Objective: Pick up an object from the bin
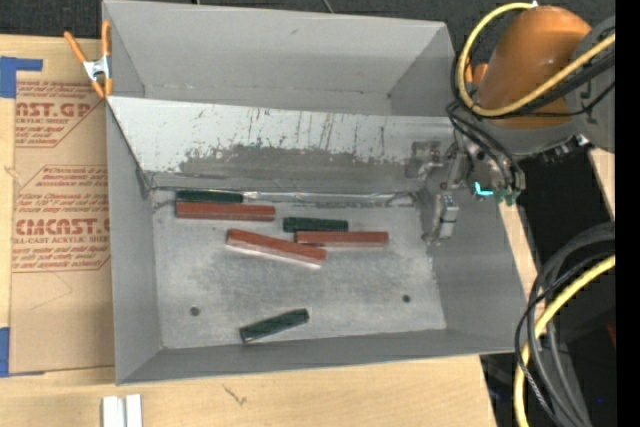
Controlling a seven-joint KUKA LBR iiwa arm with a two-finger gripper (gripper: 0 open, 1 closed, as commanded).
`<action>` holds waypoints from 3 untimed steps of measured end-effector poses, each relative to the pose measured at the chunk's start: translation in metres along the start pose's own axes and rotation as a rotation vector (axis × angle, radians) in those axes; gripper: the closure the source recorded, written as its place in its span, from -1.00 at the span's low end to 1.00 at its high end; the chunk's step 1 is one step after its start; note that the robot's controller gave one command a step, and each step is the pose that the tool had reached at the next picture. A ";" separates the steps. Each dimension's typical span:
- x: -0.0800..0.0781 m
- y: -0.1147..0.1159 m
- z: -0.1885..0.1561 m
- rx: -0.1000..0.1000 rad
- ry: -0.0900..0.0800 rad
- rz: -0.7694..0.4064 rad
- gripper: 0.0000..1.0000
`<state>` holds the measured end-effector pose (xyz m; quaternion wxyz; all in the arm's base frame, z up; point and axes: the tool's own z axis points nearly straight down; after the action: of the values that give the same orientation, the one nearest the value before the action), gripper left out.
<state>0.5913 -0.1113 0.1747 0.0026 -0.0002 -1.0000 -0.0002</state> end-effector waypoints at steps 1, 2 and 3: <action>-0.002 0.000 -0.004 0.001 -0.007 -0.001 -1.00; -0.002 0.001 -0.003 0.002 -0.010 0.002 -1.00; 0.002 0.001 0.042 -0.003 -0.004 -0.067 -1.00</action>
Offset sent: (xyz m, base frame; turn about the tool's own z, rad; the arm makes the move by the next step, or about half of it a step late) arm -0.0143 0.0659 -0.0983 0.0824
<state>0.5892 -0.1105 0.1326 0.0008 0.0332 -0.9994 -0.0016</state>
